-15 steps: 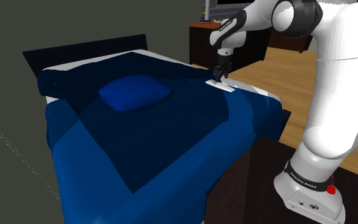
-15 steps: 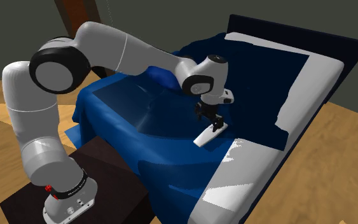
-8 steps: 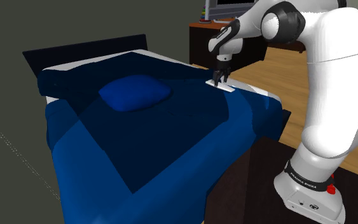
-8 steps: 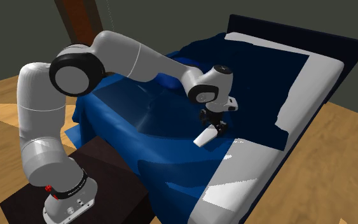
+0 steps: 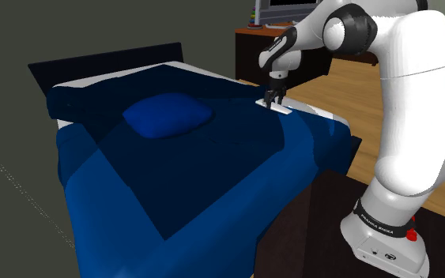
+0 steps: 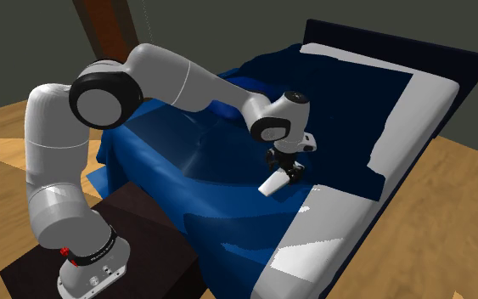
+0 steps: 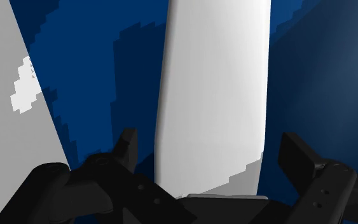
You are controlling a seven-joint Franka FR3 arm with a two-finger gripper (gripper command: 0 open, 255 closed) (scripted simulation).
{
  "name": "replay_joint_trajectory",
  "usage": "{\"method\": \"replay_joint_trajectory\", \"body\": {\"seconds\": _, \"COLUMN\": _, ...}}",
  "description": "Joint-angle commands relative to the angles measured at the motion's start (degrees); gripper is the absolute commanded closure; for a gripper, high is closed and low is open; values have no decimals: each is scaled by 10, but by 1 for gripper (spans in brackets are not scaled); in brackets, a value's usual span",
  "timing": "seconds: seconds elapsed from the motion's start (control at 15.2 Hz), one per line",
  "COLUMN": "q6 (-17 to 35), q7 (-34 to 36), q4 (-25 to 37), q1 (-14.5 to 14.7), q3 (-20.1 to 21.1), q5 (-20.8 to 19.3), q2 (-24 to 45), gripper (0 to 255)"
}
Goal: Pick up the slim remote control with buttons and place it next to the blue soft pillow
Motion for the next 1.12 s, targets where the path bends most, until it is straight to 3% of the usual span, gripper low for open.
{"method": "replay_joint_trajectory", "body": {"seconds": 0.0, "q6": 0, "q7": 0, "q4": 0, "q1": 0, "q3": 0, "q5": 0, "q2": 0, "gripper": 0}}
{"method": "replay_joint_trajectory", "body": {"seconds": 0.07, "q6": 0, "q7": 0, "q4": 0, "q1": 0, "q3": 0, "q5": 0, "q2": 0, "gripper": 0}}
{"method": "replay_joint_trajectory", "body": {"seconds": 0.13, "q6": 0, "q7": 0, "q4": 0, "q1": 0, "q3": 0, "q5": 0, "q2": 0, "gripper": 255}}
{"method": "replay_joint_trajectory", "body": {"seconds": 0.73, "q6": 0, "q7": 0, "q4": 0, "q1": 0, "q3": 0, "q5": 0, "q2": 0, "gripper": 255}}
{"method": "replay_joint_trajectory", "body": {"seconds": 1.06, "q6": -31, "q7": 6, "q4": 14, "q1": 3, "q3": -5, "q5": -9, "q2": -18, "gripper": 255}}
